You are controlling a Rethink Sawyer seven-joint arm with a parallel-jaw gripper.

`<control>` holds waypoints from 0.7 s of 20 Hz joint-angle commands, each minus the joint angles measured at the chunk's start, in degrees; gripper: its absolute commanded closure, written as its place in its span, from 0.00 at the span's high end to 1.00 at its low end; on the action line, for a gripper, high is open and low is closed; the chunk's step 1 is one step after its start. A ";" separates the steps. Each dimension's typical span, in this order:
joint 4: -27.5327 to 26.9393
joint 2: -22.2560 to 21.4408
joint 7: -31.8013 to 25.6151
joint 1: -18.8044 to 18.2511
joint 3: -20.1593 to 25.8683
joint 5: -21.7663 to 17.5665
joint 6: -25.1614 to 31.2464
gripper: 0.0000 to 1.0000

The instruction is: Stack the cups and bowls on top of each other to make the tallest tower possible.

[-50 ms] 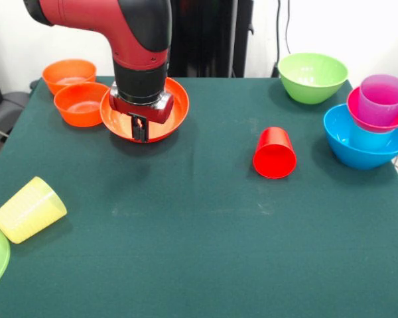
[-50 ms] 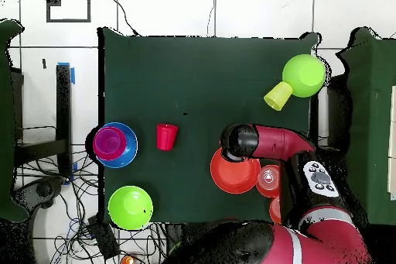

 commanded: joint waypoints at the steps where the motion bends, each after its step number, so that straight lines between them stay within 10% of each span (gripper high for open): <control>1: 0.27 0.27 1.26 1.32 2.63 0.02 2.02 0.00; 8: 7.82 -18.22 -5.11 2.40 2.20 4.79 27.29 0.00; 14: 5.60 -15.72 -0.16 3.85 3.17 4.65 26.58 0.00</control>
